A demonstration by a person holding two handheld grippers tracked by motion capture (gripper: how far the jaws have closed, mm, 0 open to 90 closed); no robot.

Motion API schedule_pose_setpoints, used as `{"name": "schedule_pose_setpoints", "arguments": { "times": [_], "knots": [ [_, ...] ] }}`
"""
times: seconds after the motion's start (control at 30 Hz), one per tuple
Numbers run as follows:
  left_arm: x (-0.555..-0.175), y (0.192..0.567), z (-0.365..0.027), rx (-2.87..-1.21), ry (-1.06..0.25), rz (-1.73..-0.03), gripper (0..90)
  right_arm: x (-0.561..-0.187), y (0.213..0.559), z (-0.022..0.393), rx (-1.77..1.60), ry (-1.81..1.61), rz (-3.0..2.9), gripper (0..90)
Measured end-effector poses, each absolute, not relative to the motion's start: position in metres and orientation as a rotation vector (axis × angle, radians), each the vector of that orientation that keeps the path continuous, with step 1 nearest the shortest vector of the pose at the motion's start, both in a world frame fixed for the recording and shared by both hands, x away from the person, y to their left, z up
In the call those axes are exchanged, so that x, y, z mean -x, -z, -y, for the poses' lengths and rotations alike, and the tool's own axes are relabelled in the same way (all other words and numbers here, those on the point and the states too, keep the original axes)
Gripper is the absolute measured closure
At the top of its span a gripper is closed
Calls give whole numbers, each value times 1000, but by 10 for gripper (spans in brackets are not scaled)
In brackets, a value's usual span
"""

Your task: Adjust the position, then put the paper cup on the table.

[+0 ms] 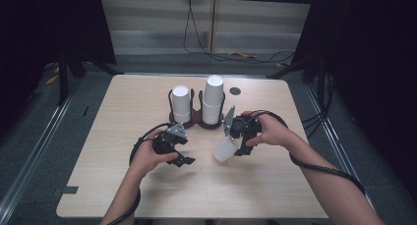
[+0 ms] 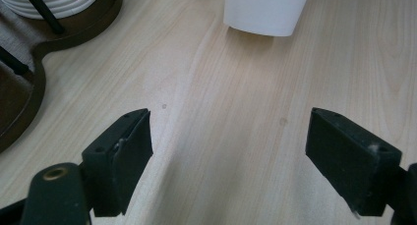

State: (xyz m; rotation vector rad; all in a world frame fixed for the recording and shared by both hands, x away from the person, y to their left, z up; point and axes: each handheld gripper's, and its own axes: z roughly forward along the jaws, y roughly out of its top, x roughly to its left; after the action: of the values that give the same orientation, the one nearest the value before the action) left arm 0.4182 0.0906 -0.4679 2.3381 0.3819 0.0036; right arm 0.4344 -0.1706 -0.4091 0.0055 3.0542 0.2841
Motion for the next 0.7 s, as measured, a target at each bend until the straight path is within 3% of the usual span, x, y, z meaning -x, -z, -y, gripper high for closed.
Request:
{"name": "schedule_pose_setpoints", "arguments": {
  "times": [0.7],
  "knots": [
    [-419, 469, -90, -2338, 0, -372, 177, -434, 407, 169, 24, -247, -3056, 162]
  ]
}}
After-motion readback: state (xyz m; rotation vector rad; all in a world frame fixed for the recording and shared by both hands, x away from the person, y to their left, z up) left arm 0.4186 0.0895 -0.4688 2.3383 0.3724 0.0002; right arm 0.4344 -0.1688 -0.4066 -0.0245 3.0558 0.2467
